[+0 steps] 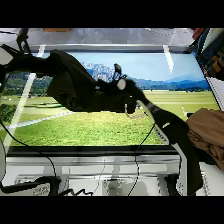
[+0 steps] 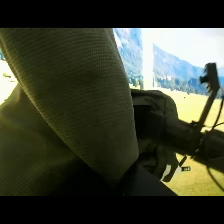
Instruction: Fold the clothes and pants, and hang the long-sleeved shirts on hangers.
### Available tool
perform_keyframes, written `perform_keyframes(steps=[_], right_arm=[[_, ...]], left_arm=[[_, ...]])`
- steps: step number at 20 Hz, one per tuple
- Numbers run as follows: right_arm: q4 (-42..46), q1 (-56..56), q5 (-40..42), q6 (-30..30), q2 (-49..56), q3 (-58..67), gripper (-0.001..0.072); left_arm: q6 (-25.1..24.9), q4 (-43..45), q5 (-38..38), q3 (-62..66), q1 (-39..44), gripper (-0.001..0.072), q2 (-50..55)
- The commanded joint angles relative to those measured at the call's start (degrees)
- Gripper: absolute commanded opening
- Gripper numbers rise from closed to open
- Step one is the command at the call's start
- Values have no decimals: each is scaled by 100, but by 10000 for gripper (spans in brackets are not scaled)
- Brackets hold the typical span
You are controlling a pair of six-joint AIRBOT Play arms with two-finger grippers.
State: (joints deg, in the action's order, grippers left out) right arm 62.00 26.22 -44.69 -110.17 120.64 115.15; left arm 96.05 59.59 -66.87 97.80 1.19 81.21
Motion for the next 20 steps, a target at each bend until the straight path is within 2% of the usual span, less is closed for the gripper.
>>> perform_keyframes(steps=[1,4,6,9,12,15,18,19,20], right_arm=[[-7,-605,-1543,1069,-321,7,22],[15,-911,-2299,1998,-560,7,22],[42,-1082,-2573,2319,-686,7,22],[57,-1311,-2660,2389,-876,7,22],[55,-1478,-2662,2387,-1062,4,22],[81,-1598,-2662,2387,-1231,7,22],[234,-1749,-2667,2389,-1394,7,22],[345,-1829,-2638,2389,-1443,7,23],[529,-1928,-2577,2398,-1484,7,22]], left_arm=[[0,-7,197,-2,162,26,240],[2,-111,699,0,157,26,280],[2,-428,907,-2,234,26,321],[2,-656,1025,-2,638,26,525],[2,-957,1521,-2,1370,26,916],[-2,-1690,2568,0,2208,26,1410],[-4,-1779,3506,0,2964,34,1818],[-20,-1759,3521,0,3123,124,1915],[-210,-1766,3519,0,3252,352,1993]])
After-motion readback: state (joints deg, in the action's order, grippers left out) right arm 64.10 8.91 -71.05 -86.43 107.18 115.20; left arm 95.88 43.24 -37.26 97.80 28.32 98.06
